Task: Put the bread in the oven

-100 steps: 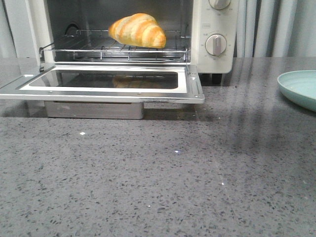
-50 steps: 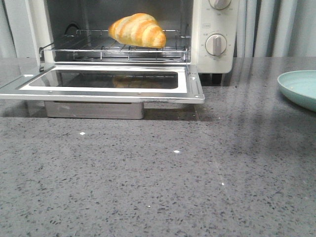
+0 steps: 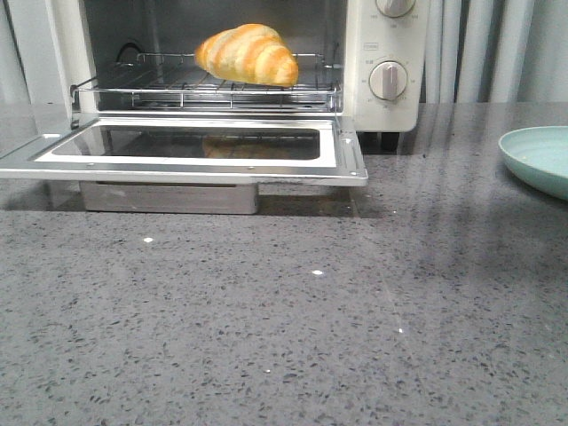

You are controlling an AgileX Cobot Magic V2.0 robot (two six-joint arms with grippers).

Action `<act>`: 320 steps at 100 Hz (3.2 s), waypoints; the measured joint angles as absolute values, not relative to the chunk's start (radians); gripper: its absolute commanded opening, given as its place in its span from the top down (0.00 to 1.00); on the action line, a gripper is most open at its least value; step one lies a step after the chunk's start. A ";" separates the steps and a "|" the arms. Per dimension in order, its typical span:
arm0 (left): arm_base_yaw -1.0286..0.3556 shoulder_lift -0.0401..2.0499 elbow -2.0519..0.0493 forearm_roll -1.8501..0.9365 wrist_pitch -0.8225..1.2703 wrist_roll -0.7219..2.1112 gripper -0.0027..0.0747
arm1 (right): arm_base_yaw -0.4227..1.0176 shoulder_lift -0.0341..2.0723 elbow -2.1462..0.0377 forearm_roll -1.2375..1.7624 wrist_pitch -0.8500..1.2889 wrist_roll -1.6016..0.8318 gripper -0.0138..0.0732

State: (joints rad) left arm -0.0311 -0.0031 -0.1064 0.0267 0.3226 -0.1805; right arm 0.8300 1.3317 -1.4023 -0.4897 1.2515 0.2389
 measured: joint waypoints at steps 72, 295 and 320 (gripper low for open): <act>-0.031 -0.003 -0.106 0.027 0.323 -0.180 0.99 | 0.671 1.193 -1.120 -0.414 0.909 0.239 0.92; -0.031 -0.003 -0.106 0.027 0.323 -0.180 0.99 | -0.150 -0.007 -0.010 -0.124 0.290 0.216 0.92; -0.031 -0.003 -0.106 0.027 0.323 -0.180 0.99 | -0.150 -0.009 0.010 -0.124 0.299 0.214 0.92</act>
